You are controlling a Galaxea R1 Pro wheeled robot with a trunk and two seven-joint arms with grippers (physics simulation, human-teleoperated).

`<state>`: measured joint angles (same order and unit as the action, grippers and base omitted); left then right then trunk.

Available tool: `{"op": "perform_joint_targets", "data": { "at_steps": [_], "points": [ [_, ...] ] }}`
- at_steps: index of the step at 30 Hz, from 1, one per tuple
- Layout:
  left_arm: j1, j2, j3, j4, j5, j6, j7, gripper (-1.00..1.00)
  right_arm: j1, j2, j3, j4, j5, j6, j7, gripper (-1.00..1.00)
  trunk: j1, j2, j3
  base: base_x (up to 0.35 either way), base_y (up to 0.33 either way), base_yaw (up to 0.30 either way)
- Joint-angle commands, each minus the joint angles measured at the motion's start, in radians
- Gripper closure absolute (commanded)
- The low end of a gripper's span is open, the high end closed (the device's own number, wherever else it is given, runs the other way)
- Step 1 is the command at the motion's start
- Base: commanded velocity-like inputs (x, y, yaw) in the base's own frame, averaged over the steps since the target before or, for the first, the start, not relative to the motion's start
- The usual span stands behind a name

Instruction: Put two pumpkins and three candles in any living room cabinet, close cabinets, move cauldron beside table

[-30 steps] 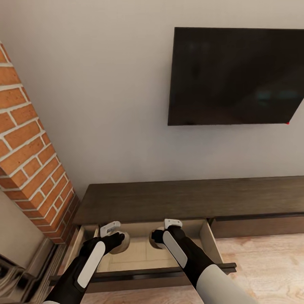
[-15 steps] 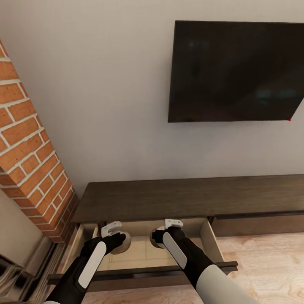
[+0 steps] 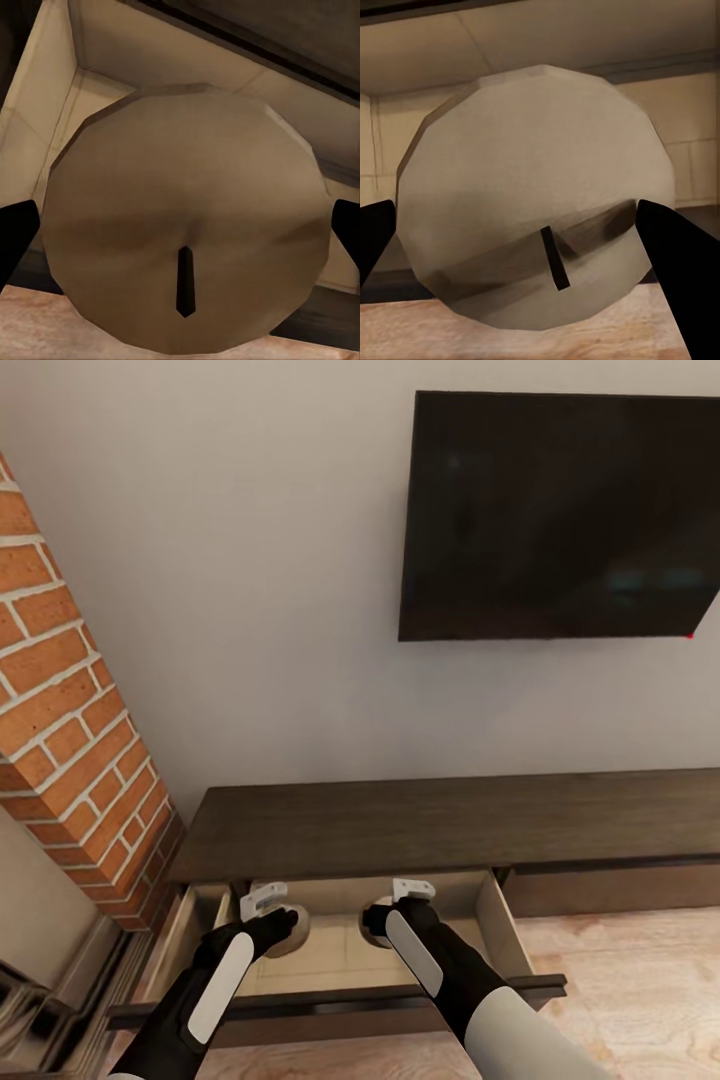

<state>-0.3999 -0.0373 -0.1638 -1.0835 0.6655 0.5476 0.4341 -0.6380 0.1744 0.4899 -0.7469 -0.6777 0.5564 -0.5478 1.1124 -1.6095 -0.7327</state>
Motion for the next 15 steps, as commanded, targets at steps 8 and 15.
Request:
{"op": "perform_joint_targets", "data": {
  "at_steps": [8,15],
  "points": [
    [0.0,-0.002,-0.04,0.0,-0.001,-0.014,0.009,1.0,0.0,0.0,0.0,0.0,0.0,-0.001,-0.011,1.0,0.031,-0.056,-0.025,0.0,0.0,0.0],
    [0.0,-0.002,-0.131,0.004,-0.001,-0.06,0.013,1.0,0.0,0.0,0.0,0.0,0.0,-0.001,-0.06,1.0,0.058,-0.105,-0.047,0.0,0.0,0.0]
  ]
}}
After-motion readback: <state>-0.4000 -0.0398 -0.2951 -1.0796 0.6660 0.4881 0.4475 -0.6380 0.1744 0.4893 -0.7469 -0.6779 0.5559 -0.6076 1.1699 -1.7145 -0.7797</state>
